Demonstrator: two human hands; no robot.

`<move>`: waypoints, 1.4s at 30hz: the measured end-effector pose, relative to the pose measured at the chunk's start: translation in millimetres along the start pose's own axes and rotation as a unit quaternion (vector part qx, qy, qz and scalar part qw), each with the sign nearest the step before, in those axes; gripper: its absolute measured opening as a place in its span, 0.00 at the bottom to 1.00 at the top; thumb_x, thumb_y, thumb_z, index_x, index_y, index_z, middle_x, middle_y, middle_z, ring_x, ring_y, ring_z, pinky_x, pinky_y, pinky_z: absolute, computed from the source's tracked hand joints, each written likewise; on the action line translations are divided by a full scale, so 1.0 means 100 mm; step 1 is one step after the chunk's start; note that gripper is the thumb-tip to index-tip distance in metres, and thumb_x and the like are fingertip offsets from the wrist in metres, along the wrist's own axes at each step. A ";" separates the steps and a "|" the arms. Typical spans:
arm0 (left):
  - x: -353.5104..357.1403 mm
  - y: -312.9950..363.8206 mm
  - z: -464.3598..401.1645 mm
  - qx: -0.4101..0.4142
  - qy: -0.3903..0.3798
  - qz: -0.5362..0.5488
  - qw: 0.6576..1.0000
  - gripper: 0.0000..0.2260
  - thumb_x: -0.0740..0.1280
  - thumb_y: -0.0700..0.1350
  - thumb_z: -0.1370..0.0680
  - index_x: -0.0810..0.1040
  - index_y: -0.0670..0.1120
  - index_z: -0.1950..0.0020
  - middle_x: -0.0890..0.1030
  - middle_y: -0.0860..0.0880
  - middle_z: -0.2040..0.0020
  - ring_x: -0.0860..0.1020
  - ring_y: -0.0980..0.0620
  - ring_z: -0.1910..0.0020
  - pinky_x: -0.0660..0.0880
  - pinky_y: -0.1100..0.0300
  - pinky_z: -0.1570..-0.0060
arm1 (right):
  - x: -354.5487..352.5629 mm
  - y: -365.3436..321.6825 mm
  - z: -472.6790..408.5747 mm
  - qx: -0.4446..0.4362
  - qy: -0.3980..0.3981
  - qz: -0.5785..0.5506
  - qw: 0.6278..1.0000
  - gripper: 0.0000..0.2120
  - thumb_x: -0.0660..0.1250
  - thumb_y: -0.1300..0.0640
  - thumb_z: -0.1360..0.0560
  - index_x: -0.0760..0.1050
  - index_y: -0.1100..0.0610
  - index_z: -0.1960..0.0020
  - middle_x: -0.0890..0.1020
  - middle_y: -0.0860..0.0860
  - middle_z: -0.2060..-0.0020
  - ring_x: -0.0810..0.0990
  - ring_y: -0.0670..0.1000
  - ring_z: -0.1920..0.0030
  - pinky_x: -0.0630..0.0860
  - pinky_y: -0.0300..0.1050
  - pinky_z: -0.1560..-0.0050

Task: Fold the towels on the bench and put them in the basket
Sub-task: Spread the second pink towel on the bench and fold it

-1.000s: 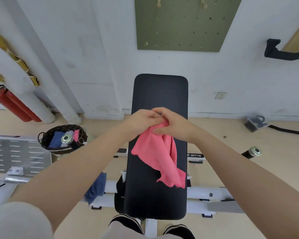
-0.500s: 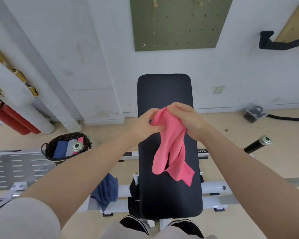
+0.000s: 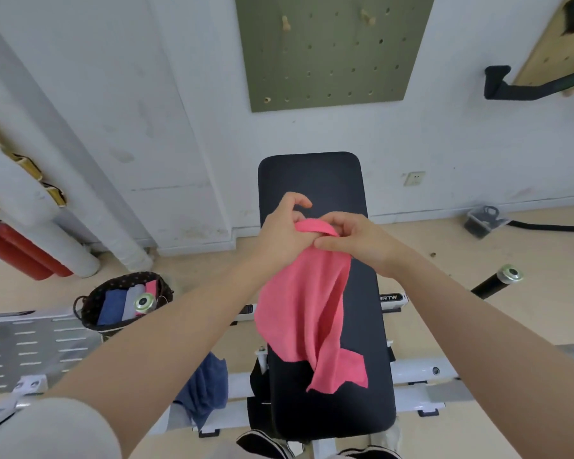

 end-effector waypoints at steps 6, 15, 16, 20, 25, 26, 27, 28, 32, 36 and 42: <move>0.30 -0.11 -0.11 -0.036 -0.067 0.164 0.984 0.04 0.67 0.41 0.24 0.75 0.50 0.52 0.78 0.52 0.62 0.75 0.57 0.66 0.72 0.65 0.66 | -0.31 0.04 -0.07 0.000 -0.009 -0.056 0.998 0.05 0.64 0.65 0.26 0.76 0.60 0.52 0.80 0.50 0.58 0.78 0.46 0.57 0.74 0.37 0.53; 0.96 -0.71 -0.02 -0.122 -0.229 0.071 0.963 0.06 0.65 0.31 0.28 0.77 0.40 0.55 0.78 0.48 0.60 0.76 0.53 0.60 0.74 0.62 0.57 | -0.92 0.21 -0.10 0.044 0.039 -0.222 0.973 0.05 0.61 0.61 0.24 0.75 0.55 0.55 0.82 0.47 0.64 0.80 0.44 0.63 0.76 0.36 0.62; 0.93 -0.74 -0.04 -0.122 -0.198 0.048 0.971 0.09 0.62 0.31 0.28 0.73 0.44 0.61 0.74 0.51 0.65 0.71 0.53 0.64 0.69 0.62 0.61 | -1.00 0.29 -0.11 0.060 0.067 -0.245 0.965 0.07 0.60 0.60 0.22 0.76 0.55 0.54 0.83 0.47 0.64 0.81 0.45 0.62 0.77 0.37 0.60; 0.59 -0.87 -0.20 -0.151 0.023 0.050 0.987 0.12 0.58 0.37 0.22 0.69 0.53 0.59 0.70 0.53 0.66 0.66 0.56 0.67 0.62 0.63 0.66 | -1.20 0.54 -0.17 0.121 0.132 -0.269 0.946 0.07 0.61 0.55 0.22 0.77 0.52 0.52 0.84 0.47 0.64 0.82 0.44 0.62 0.78 0.36 0.60; 0.53 -0.91 -0.43 -0.102 -0.086 -0.092 0.987 0.11 0.70 0.52 0.27 0.70 0.55 0.49 0.74 0.54 0.63 0.73 0.54 0.64 0.68 0.60 0.62 | -1.39 0.83 -0.37 0.135 0.219 -0.236 0.937 0.05 0.62 0.56 0.22 0.77 0.53 0.54 0.80 0.50 0.57 0.78 0.49 0.55 0.74 0.41 0.53; 0.53 -1.02 -0.49 -0.081 -0.151 -0.236 0.956 0.11 0.69 0.55 0.27 0.69 0.54 0.52 0.72 0.55 0.65 0.72 0.52 0.63 0.66 0.60 0.61 | -1.47 0.91 -0.42 0.137 0.246 -0.211 0.936 0.05 0.64 0.58 0.23 0.77 0.54 0.56 0.80 0.50 0.57 0.77 0.50 0.54 0.74 0.42 0.52; 0.49 -1.13 -0.55 -0.070 -0.184 -0.344 0.918 0.12 0.65 0.59 0.27 0.68 0.52 0.58 0.70 0.55 0.66 0.72 0.50 0.62 0.63 0.59 0.61 | -1.54 1.00 -0.47 0.142 0.260 -0.175 0.939 0.04 0.65 0.60 0.24 0.78 0.56 0.56 0.80 0.52 0.56 0.76 0.50 0.54 0.73 0.42 0.51; 0.40 -1.27 -0.64 -0.080 -0.190 -0.398 0.894 0.15 0.59 0.62 0.27 0.66 0.51 0.62 0.70 0.54 0.66 0.72 0.48 0.60 0.62 0.58 0.61 | -1.57 1.11 -0.54 0.151 0.258 -0.135 0.945 0.04 0.66 0.61 0.25 0.80 0.58 0.54 0.81 0.54 0.56 0.77 0.50 0.54 0.74 0.43 0.51; 0.07 -1.56 -1.13 -0.150 -0.079 -0.396 0.902 0.13 0.58 0.47 0.23 0.62 0.50 0.68 0.69 0.51 0.67 0.72 0.46 0.58 0.59 0.58 0.64 | -1.62 1.46 -0.91 0.172 0.217 0.152 0.949 0.13 0.65 0.55 0.25 0.80 0.66 0.56 0.76 0.54 0.67 0.71 0.49 0.64 0.66 0.43 0.62; -0.03 -1.58 -1.61 -0.194 0.049 -0.364 0.910 0.06 0.62 0.42 0.25 0.77 0.42 0.54 0.78 0.42 0.56 0.76 0.42 0.56 0.68 0.58 0.60 | -1.88 1.64 -1.26 0.202 0.306 0.121 0.922 0.19 0.63 0.55 0.25 0.65 0.57 0.73 0.64 0.52 0.75 0.61 0.50 0.71 0.57 0.44 0.70; -0.08 -1.34 -2.25 -0.106 0.184 -0.332 0.919 0.10 0.60 0.40 0.25 0.79 0.47 0.48 0.81 0.47 0.50 0.77 0.44 0.49 0.66 0.55 0.50 | -2.00 1.84 -1.62 0.231 0.327 -0.217 0.890 0.06 0.58 0.58 0.20 0.71 0.54 0.56 0.80 0.49 0.71 0.79 0.44 0.75 0.70 0.34 0.74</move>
Point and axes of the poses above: each hand's wrist, its own z-axis away from the middle knuckle, its own x-axis out of the palm, y = z × x, the point moved 8 cm from there along -z, towards the middle knuckle
